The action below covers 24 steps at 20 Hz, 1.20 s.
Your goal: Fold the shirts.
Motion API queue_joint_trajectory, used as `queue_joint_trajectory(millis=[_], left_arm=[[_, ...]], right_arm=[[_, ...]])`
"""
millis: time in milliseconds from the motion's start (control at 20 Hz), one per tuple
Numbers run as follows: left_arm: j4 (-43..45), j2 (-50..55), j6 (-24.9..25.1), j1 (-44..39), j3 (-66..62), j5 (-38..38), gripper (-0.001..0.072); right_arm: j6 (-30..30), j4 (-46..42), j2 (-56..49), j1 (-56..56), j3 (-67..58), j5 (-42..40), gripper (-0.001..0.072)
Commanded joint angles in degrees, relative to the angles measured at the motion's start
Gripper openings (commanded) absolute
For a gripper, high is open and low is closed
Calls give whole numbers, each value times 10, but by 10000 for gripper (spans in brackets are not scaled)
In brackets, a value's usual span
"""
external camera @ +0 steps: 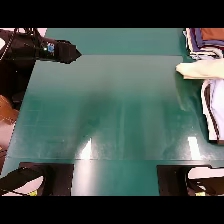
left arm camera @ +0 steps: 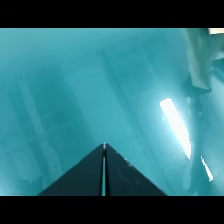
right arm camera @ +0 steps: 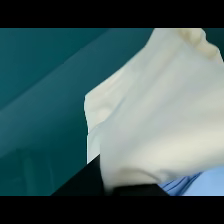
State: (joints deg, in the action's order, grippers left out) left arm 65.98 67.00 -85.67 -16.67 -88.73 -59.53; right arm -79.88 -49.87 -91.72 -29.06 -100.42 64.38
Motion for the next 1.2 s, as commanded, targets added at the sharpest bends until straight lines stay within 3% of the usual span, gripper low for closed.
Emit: queue_joint_trajectory(millis=[0,250,350,550,1000,1150], left_arm=[[0,0,-1,-1,0,6,26],[0,0,0,-1,0,5,26],[0,0,1,-1,0,4,26],[0,0,2,-1,0,-3,26],[0,0,6,-1,0,-16,26],[0,0,6,-1,0,-18,26]], right_arm=[[0,34,2,-41,-48,-20,14],[-1,33,2,-46,-174,43,15],[-14,33,21,-47,-169,52,14],[-13,-45,98,-62,-79,53,15],[-6,-70,261,-221,137,74,15],[-6,-157,312,-249,214,83,15]])
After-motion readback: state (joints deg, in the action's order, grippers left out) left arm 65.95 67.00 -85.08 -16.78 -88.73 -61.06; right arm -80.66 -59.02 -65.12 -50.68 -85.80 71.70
